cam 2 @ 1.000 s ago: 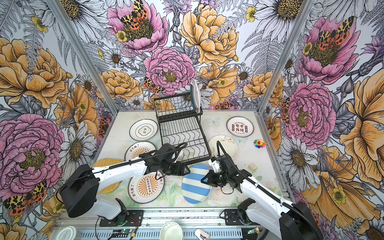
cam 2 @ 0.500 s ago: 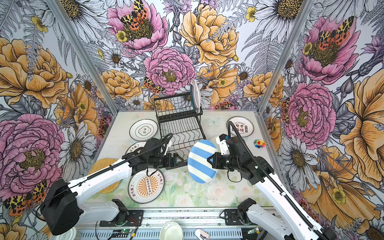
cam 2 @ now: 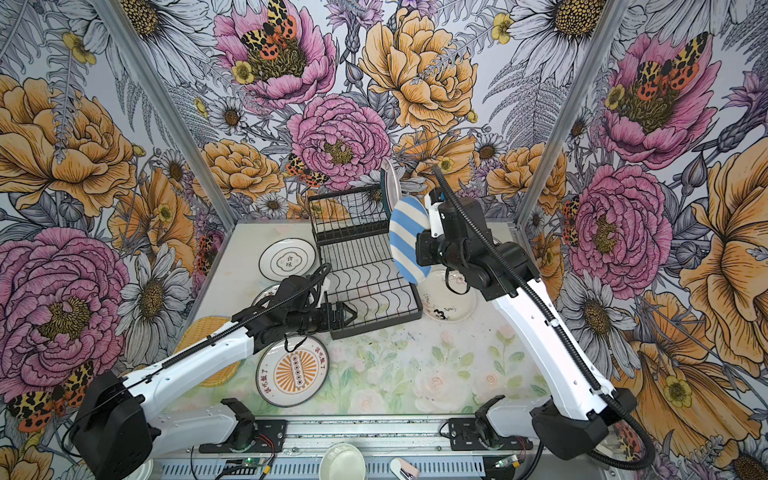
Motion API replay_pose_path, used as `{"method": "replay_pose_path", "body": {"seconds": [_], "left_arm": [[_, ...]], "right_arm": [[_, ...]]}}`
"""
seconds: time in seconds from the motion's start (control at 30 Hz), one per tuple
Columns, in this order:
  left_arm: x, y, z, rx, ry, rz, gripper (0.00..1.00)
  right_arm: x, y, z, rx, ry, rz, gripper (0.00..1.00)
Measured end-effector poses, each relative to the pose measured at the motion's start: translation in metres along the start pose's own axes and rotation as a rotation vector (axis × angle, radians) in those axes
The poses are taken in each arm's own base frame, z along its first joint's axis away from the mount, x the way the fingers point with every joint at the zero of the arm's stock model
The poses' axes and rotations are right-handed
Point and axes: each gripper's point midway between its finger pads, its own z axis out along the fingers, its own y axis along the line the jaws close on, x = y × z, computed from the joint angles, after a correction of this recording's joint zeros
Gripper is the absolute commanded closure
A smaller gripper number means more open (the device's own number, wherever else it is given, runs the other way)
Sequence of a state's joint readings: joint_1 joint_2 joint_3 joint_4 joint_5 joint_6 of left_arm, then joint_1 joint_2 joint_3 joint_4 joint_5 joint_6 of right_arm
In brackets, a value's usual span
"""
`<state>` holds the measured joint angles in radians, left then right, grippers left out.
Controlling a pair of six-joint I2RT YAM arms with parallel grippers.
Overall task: Load the plates into the dish rack
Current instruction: 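Lift the striped plate upright with the right gripper toward the rack, then lower the striped plate into the rack slots beside the rimmed plate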
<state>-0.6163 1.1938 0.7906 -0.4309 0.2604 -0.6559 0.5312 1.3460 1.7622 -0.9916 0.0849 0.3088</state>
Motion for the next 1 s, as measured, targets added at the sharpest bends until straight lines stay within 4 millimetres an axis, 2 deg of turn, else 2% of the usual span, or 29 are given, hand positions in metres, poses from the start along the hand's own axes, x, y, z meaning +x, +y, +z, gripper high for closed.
{"method": "replay_pose_path", "body": {"seconds": [0.2, 0.37, 0.6, 0.8, 1.0], "left_arm": [[-0.005, 0.004, -0.003, -0.007, -0.017, -0.01, 0.02], [-0.005, 0.004, -0.003, -0.009, -0.019, -0.011, 0.02], [-0.008, 0.007, -0.004, -0.014, -0.025, -0.019, 0.01], [-0.004, 0.012, -0.002, -0.021, -0.017, -0.024, 0.01], [-0.004, 0.012, -0.005, -0.017, -0.026, -0.024, 0.01]], "right_arm": [[-0.035, 0.003, 0.019, 0.064, -0.068, -0.105, 1.0], [-0.062, 0.017, 0.038, 0.083, -0.135, -0.17, 1.0], [-0.089, 0.036, 0.069, 0.128, -0.212, -0.245, 1.0], [-0.104, 0.037, 0.099, 0.2, -0.261, -0.289, 1.0], [-0.104, 0.036, 0.135, 0.247, -0.269, -0.318, 1.0]]}}
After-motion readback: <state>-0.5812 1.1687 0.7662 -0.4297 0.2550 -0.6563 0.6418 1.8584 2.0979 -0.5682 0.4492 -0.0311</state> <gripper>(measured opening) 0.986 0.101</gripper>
